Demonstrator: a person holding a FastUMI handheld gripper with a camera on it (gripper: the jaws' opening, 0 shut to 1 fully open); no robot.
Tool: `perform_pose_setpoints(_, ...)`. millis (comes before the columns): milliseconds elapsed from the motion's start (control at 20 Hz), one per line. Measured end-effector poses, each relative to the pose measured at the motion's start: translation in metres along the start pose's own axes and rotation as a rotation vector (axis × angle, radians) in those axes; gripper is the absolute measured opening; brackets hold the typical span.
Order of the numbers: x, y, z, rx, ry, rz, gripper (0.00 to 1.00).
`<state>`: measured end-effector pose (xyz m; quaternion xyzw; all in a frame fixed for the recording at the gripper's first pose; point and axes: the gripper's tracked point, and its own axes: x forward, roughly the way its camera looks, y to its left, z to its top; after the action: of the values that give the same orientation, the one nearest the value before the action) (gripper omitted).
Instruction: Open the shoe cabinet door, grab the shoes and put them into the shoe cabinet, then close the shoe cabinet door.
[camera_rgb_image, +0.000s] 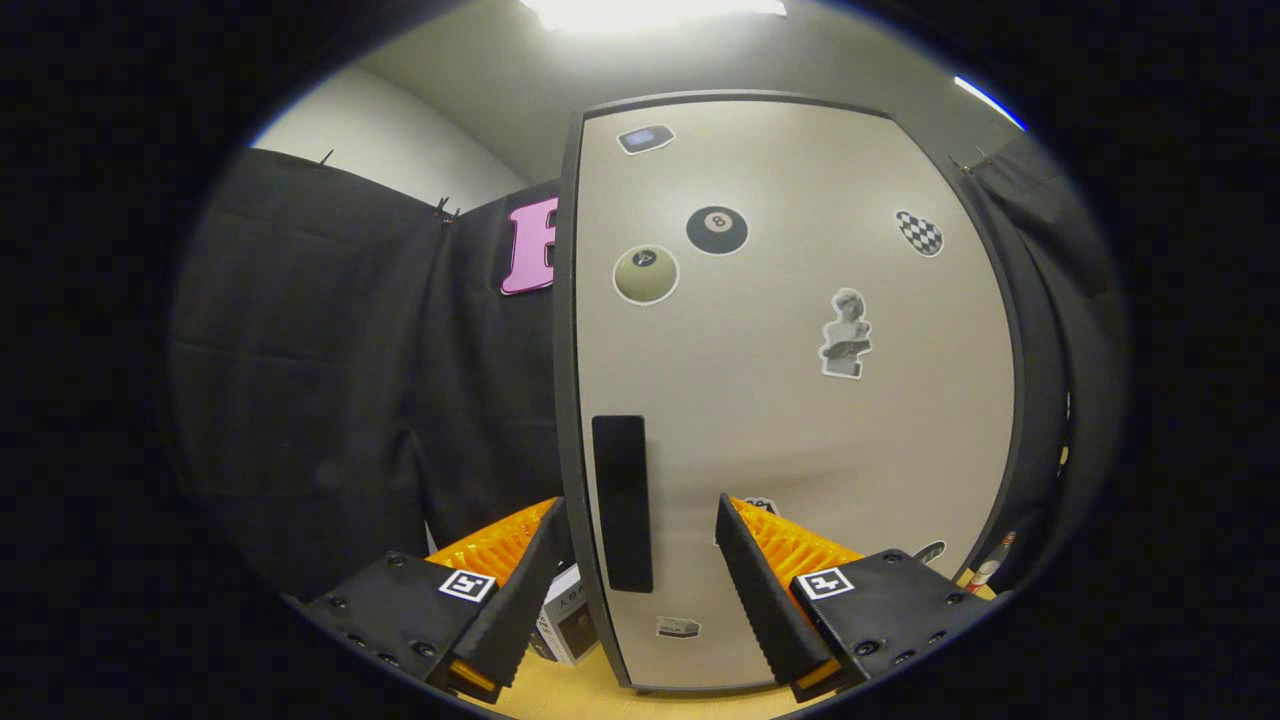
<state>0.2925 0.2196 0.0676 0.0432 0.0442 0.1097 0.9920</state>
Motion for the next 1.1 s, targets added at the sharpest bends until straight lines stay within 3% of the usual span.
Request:
perform_pose_setpoints(200, 0.024, 0.002, -0.017, -0.047, 0.044, -0.019, 0.90)
perform_pose_setpoints(350, 0.037, -0.001, -0.026, -0.053, 0.067, -0.045, 0.73)
perform_pose_setpoints(500, 0.044, 0.000, -0.038, -0.017, 0.111, -0.042, 0.50)
perform_pose_setpoints(550, 0.044, 0.003, -0.036, 0.008, 0.114, -0.033, 0.49)
perform_pose_setpoints(600, 0.045, 0.002, -0.038, 0.005, 0.121, -0.036, 0.36)
perform_pose_setpoints(700, 0.043, 0.003, -0.039, -0.013, 0.126, -0.031, 0.22)
perform_pose_setpoints(750, 0.037, 0.003, -0.038, -0.018, 0.128, -0.017, 0.22)
perform_pose_setpoints(800, 0.038, 0.003, -0.039, -0.020, 0.137, 0.000, 0.14)
perform_pose_setpoints(1100, 0.003, 0.008, -0.035, -0.014, 0.141, 0.073, 0.14)
